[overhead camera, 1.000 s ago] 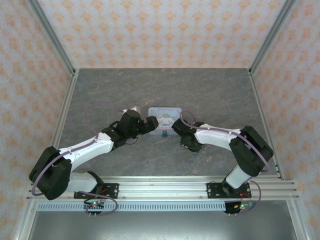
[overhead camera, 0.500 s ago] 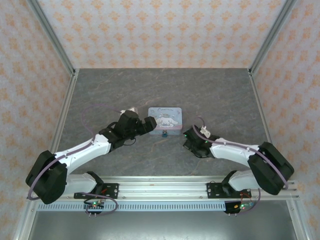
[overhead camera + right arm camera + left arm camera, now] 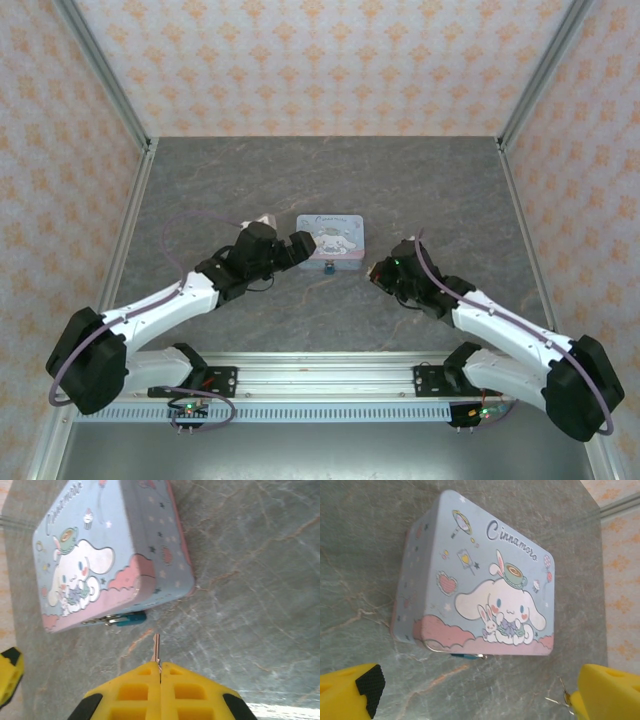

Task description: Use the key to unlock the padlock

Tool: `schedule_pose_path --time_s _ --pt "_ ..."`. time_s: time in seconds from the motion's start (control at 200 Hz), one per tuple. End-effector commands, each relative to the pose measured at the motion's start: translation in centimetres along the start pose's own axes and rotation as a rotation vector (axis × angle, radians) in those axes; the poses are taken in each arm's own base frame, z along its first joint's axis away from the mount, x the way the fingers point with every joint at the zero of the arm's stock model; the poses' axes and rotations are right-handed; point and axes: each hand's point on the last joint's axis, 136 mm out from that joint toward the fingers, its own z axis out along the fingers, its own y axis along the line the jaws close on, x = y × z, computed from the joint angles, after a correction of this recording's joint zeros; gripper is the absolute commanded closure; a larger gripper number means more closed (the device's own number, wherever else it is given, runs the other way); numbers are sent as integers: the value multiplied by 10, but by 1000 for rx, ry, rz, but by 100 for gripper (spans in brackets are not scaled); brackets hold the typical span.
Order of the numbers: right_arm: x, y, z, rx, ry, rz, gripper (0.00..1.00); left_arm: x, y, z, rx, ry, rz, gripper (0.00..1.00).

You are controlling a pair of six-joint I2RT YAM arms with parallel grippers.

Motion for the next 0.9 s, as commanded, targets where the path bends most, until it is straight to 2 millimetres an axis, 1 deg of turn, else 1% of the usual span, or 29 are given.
schedule_pose_path --time_s 0.0,0.14,0.285,0.355,0.41,0.52,0.571,0.606,0.676,0.766,0.836,0.896 --pt "-12 37 -1 -111 -11 10 100 1 -24 7 83 25 -72 0" --pt "-19 61 4 -193 -15 38 100 3 -37 15 139 35 -165 0" --pt "-24 85 7 -295 -12 10 100 1 -48 21 176 28 -286 1" --pt "-28 97 5 -347 -21 -8 100 0 -50 23 190 25 -358 3" --pt "-32 105 2 -384 -33 -15 100 -1 -47 26 190 20 -431 7" --pt "-39 118 -3 -442 -53 -16 100 -3 -48 29 228 9 -560 13" --pt "-40 126 -6 -477 -54 -30 100 -4 -47 30 235 -1 -609 16" --pt "-41 130 -8 -495 -55 -43 100 -6 -50 30 249 -6 -628 17" --pt "-40 138 -12 -521 -46 -85 100 -12 -59 26 273 -18 -609 20" --pt "-38 143 -15 -534 -41 -143 100 -18 -69 22 242 -22 -501 25" --pt "-38 141 -16 -528 -42 -172 100 -22 -77 16 228 -28 -396 29" --pt "-39 136 -16 -512 -45 -188 100 -25 -81 11 221 -41 -310 31"
